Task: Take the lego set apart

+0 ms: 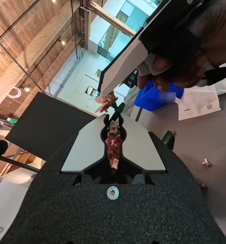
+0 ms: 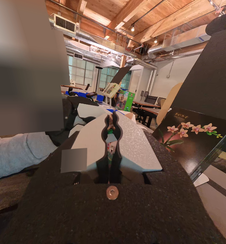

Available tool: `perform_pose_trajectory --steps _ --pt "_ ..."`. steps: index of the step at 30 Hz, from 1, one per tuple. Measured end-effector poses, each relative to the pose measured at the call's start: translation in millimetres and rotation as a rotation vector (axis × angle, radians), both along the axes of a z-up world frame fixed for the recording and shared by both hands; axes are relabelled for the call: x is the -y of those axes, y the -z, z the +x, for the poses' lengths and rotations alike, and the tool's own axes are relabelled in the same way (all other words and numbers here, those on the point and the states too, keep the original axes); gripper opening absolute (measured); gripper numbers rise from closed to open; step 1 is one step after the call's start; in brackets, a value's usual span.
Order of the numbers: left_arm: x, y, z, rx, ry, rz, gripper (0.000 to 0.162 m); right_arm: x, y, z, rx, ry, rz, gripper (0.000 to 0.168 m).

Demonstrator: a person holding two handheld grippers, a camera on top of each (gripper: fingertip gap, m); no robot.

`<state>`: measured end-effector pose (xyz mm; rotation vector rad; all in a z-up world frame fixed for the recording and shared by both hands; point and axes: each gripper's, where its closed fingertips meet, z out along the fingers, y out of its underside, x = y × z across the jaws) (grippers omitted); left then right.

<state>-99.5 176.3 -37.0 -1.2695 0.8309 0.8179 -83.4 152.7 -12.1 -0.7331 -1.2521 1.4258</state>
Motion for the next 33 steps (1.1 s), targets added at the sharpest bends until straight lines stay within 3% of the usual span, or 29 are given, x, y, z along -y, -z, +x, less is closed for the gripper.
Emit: perform_pose_trajectory --steps 18,24,30,33 --pt "4.4 -3.3 -3.0 0.049 0.020 0.015 0.014 -0.2 -10.1 1.9 -0.035 0.135 0.111 0.003" --pt "6.2 -4.4 -9.8 0.056 0.000 0.027 0.013 -9.2 -34.7 21.7 -0.122 0.140 0.074 0.003" --pt "4.3 -3.3 -7.5 0.042 -0.012 0.021 0.014 -6.7 -22.1 26.2 -0.098 0.114 0.073 0.004" --pt "4.8 -3.4 -7.6 0.048 -0.011 0.015 0.014 -8.5 22.1 25.3 0.112 0.098 0.074 0.004"
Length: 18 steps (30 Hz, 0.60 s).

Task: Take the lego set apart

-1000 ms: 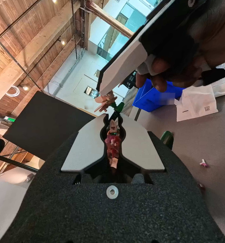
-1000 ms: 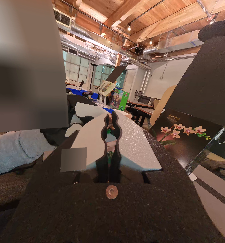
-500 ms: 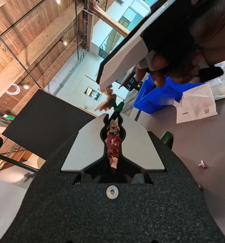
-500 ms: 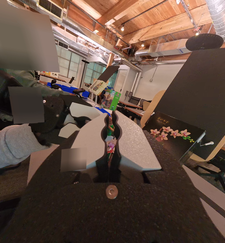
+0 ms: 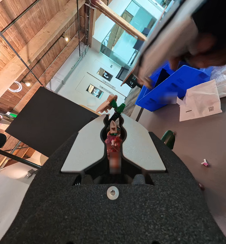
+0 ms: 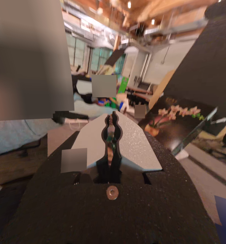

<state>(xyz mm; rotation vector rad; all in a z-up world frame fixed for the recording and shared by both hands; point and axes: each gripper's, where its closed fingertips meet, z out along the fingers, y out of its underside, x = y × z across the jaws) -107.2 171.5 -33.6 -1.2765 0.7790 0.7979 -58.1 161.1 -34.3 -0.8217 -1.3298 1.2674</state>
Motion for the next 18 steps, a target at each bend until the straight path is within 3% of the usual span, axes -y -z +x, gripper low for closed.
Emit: perform_pose_trajectory --steps 4,7,12,13,16,18 --pt "-0.1 -0.2 0.1 0.008 0.003 0.005 0.014 -51.7 138.7 7.1 0.646 0.204 -0.121 0.004" --pt "-0.7 0.9 1.8 -0.003 0.002 0.004 0.015 -76.0 199.3 25.3 0.896 0.353 -0.145 0.012" --pt "0.1 -0.1 0.3 0.006 0.003 0.008 0.015 -76.9 210.5 25.2 0.939 0.369 -0.257 0.025" --pt "0.5 -0.4 -0.3 0.009 0.003 0.010 0.015 -77.2 207.3 24.3 0.924 0.365 -0.262 0.035" --pt "1.3 -1.0 -1.4 0.009 0.003 0.013 0.015 -74.4 184.5 19.1 0.792 0.307 -0.283 0.043" --pt "1.4 -0.7 -1.0 0.004 0.003 0.013 0.015 -71.8 161.9 17.4 0.665 0.259 -0.252 0.039"
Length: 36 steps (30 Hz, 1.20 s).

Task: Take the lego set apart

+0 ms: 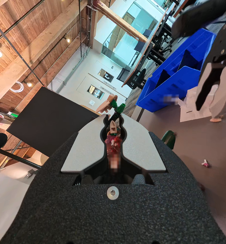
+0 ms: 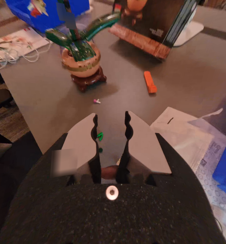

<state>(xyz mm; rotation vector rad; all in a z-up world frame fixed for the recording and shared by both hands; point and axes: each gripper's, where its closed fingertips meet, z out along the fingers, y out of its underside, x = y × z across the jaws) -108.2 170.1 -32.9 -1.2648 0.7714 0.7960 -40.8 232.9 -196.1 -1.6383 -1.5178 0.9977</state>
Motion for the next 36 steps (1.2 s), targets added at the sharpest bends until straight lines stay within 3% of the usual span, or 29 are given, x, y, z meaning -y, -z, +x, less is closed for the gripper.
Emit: perform_pose_trajectory --steps 4,6,9,12,20,25,32,36 --pt "-0.7 0.8 1.4 -0.005 0.002 0.000 0.014 1.6 -35.2 4.6 -0.106 -0.036 0.180 0.034" --pt "-1.3 0.8 1.6 -0.005 -0.001 0.001 0.015 2.8 -71.4 4.3 -0.240 -0.019 0.309 0.020" --pt "-2.3 1.3 2.8 -0.004 -0.002 0.001 0.015 29.1 -130.3 -0.2 -0.425 -0.091 0.451 0.013" --pt "-2.8 2.4 4.0 -0.021 -0.009 -0.003 0.015 56.6 -161.0 -14.2 -0.449 -0.177 0.633 0.015" --pt "-1.0 1.7 2.5 -0.026 -0.019 0.000 0.015 76.2 -175.1 -49.6 -0.373 -0.218 0.986 0.013" --pt "0.8 2.9 3.5 -0.035 -0.013 -0.005 0.014 74.1 -173.2 -48.7 -0.405 -0.299 0.871 0.011" --pt "2.5 2.4 3.1 -0.004 0.014 -0.016 0.015 71.5 -178.9 -58.4 -0.509 -0.319 1.080 0.011" --pt "2.8 1.9 2.1 0.006 0.020 -0.013 0.014 71.9 -177.7 -62.3 -0.492 -0.332 1.141 0.003"
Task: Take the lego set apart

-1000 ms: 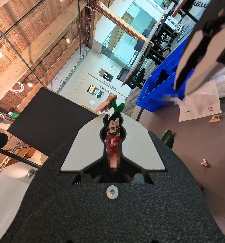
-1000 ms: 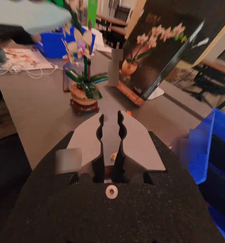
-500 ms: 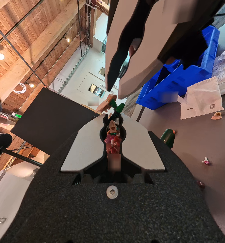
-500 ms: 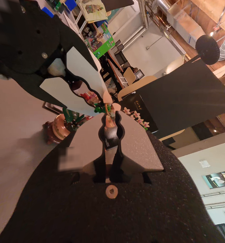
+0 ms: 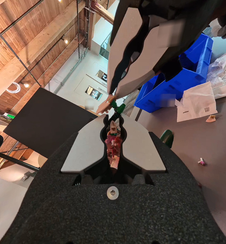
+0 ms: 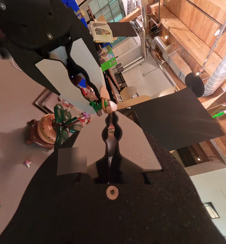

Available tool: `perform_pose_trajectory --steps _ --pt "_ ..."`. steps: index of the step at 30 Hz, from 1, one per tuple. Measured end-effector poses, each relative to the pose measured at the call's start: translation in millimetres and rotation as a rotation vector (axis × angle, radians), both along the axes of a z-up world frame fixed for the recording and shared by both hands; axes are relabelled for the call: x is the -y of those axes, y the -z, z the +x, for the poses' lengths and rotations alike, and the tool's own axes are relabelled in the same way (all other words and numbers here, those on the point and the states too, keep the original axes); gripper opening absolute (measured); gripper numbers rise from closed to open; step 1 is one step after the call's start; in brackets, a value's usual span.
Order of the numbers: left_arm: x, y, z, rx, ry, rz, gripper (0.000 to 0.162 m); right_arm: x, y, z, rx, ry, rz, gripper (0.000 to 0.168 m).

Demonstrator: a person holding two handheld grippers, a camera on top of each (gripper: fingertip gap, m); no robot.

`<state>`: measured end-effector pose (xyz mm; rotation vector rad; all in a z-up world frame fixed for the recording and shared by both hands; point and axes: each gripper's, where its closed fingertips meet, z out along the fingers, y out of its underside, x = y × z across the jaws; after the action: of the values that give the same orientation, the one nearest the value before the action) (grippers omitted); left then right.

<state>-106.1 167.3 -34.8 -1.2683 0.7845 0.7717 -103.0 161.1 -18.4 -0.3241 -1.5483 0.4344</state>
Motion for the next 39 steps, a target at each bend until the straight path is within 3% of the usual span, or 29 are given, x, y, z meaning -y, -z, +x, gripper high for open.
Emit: perform_pose_trajectory --steps 12,16,21,25,28,31,34,36,39 --pt "3.8 1.6 2.4 0.022 0.051 -0.026 0.015 -0.6 2.4 4.8 -0.005 -0.016 0.060 0.001" --pt "4.2 0.2 2.1 0.029 0.050 -0.021 0.014 -1.9 -3.4 7.5 0.034 -0.048 -0.105 0.000" --pt "4.1 -1.2 -1.9 0.016 0.021 -0.005 0.014 -7.4 -25.2 18.2 -0.071 -0.068 -0.308 0.000" --pt "3.5 0.8 1.2 0.020 0.040 -0.016 0.014 -1.8 -2.5 16.9 0.010 -0.063 -0.227 0.003" --pt "3.4 1.9 2.8 0.011 0.041 -0.024 0.014 -3.4 -2.0 16.7 -0.022 -0.061 -0.187 0.016" --pt "3.2 1.9 2.9 0.015 0.043 -0.025 0.014 -6.0 0.5 11.3 0.001 -0.022 -0.080 0.017" --pt "3.4 1.7 2.5 0.019 0.046 -0.025 0.014 -4.5 0.7 6.2 0.005 0.009 0.058 0.013" --pt "3.8 1.5 2.3 0.023 0.049 -0.027 0.015 -0.8 -1.2 5.3 -0.002 0.002 0.115 0.002" --pt "4.1 1.7 1.4 0.026 0.047 -0.031 0.015 -0.5 -0.2 4.9 0.029 0.007 0.135 0.001"
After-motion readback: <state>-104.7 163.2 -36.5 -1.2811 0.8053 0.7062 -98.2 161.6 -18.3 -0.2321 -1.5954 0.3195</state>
